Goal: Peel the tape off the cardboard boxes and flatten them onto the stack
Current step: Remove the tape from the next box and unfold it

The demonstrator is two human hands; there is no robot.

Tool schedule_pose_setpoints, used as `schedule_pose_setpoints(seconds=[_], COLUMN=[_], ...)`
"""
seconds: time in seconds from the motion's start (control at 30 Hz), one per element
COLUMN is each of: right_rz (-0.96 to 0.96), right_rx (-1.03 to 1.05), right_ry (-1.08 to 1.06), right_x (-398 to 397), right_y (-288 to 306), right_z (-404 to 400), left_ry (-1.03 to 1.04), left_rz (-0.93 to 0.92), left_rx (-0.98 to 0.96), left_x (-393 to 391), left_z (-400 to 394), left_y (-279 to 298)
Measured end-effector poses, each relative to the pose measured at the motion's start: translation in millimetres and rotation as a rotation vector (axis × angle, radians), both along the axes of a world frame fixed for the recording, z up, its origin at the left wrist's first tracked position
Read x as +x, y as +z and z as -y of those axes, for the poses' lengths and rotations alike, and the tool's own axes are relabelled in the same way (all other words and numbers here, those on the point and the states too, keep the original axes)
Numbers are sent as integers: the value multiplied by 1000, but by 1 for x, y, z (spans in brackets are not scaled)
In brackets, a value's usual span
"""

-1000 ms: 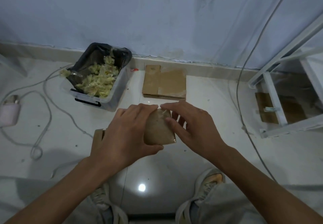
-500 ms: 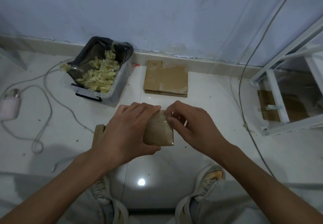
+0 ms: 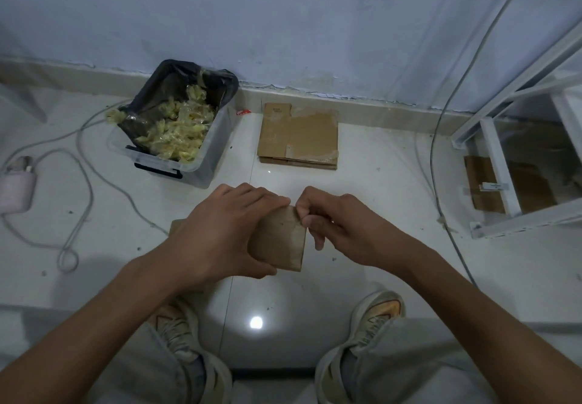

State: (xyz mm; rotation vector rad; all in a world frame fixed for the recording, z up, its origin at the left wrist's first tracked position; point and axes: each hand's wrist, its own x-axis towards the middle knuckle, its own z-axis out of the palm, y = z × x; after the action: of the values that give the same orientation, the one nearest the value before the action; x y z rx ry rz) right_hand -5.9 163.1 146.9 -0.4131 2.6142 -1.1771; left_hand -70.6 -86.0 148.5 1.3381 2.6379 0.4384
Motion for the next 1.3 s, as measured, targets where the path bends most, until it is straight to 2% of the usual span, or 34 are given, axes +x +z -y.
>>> schedule_pose_setpoints(seconds=[0.1,0.3,0.7,0.83,1.03,1.1,1.2,1.3], right_rz=[10,-20,47,149,413,389,232,35], right_rx=[-76,-91,-4,-33,-284,-292,-261,-88], right_ry=[-52,-101,-38,46,81,-15,-264,-371], right_x=[2,3,0,-1,-9,-8,1,8], right_y=[1,-2,-3,5,19,18,8,-9], right_z=[2,5,7,-1,-19,-14,11,32], left_ry=[3,21,-34,-71,-65,-43,44,88], left_rz=[32,32,-50,-39,119,80,-11,-96], left_rx=[9,22,-15,-19,20,12,18,19], left_x=[-3,-2,-1,-4,-5,-3,-1,5], left_z=[0,1,2,2,2,1,-2,-7], left_y=[2,0,-3,-2,9,6,1,-4])
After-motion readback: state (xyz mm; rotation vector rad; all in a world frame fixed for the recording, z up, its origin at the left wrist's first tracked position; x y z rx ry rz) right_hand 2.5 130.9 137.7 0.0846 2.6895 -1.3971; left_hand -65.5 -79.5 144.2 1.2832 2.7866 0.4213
